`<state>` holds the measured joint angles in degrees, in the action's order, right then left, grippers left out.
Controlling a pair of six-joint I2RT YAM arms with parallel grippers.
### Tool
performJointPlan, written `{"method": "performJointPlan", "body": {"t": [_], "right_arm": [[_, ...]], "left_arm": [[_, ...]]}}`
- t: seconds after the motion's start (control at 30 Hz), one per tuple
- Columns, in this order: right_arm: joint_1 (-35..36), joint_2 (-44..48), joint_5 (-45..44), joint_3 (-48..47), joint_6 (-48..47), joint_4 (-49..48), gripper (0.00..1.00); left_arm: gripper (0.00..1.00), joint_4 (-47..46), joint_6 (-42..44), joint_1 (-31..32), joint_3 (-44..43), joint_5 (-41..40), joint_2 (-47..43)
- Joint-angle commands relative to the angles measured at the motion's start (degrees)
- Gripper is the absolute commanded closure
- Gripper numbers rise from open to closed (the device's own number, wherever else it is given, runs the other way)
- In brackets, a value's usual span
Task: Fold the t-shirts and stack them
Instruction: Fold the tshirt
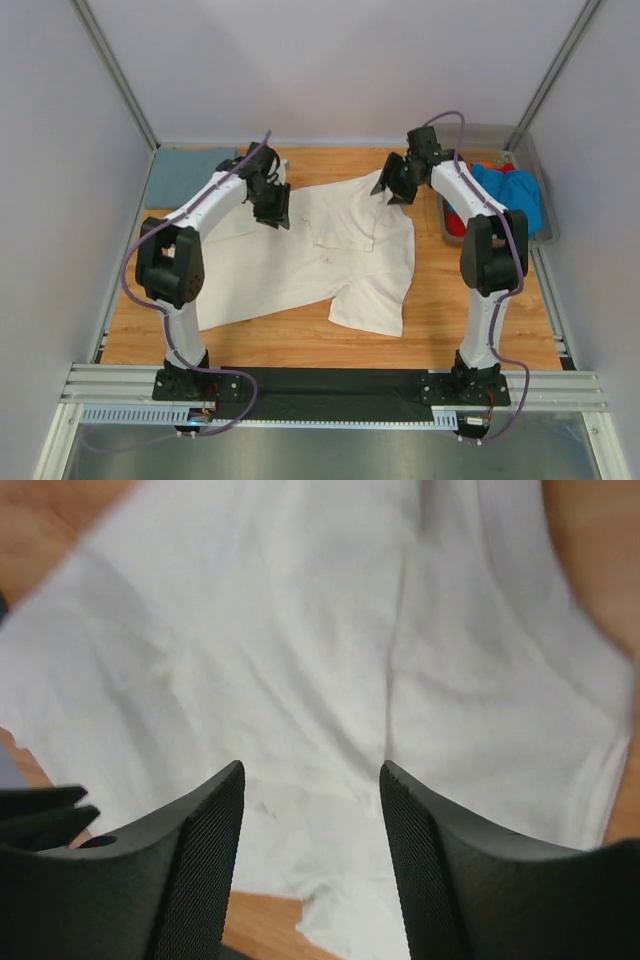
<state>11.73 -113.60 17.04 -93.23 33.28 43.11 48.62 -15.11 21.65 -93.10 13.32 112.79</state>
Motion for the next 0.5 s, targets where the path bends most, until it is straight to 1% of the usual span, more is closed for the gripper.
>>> {"method": "performJointPlan", "body": {"t": [0.0,0.03,0.07,0.1,0.17,0.23,0.27,0.33,0.37,0.43,0.47], "right_arm": [[-2.05,-9.14,-6.66,-13.97,-4.10,-3.20,0.41],[-2.23,-11.10,-6.75,-16.61,-4.10,-3.38,0.39],[-2.32,-13.03,-6.84,-22.11,-4.10,-3.73,0.37],[-2.41,-16.09,-7.10,-24.08,-4.10,-3.82,0.35],[-2.41,-18.23,-7.28,-26.56,-4.36,-6.97,0.30],[-2.58,-20.25,-7.55,-27.53,-4.19,-9.35,0.30],[-2.50,-20.78,-7.46,-27.70,-4.27,-10.58,0.30],[-2.59,-22.53,-7.63,-29.02,-4.89,-12.43,0.30],[-2.59,-23.15,-8.07,-29.55,-5.15,-13.14,0.33],[-3.02,-25.08,-7.72,-30.86,-4.89,-13.93,0.37],[-3.20,-25.79,-7.03,-31.39,-4.80,-14.28,0.41]], "left_arm": [[0.58,-3.26,-0.44,-4.94,3.52,-2.68,-8.02],[0.60,-3.88,-0.53,-7.73,4.41,-3.73,-8.55],[0.61,-5.36,-0.53,-9.07,6.07,-4.44,-9.42],[0.62,-6.07,-0.53,-10.30,6.70,-5.14,-9.78],[0.64,-8.70,-1.49,-14.07,8.62,-7.07,-10.48],[0.66,-10.12,-3.33,-16.89,9.42,-6.39,-10.49],[0.67,-11.52,-4.30,-19.69,9.78,-5.68,-10.49],[0.68,-13.19,-6.41,-21.29,11.79,-3.84,-10.66],[0.68,-14.59,-6.85,-24.26,13.19,-3.39,-10.92],[0.68,-15.48,-7.12,-26.12,14.08,-2.78,-10.75],[0.69,-15.83,-7.04,-26.83,14.35,-2.86,-10.40]]}}
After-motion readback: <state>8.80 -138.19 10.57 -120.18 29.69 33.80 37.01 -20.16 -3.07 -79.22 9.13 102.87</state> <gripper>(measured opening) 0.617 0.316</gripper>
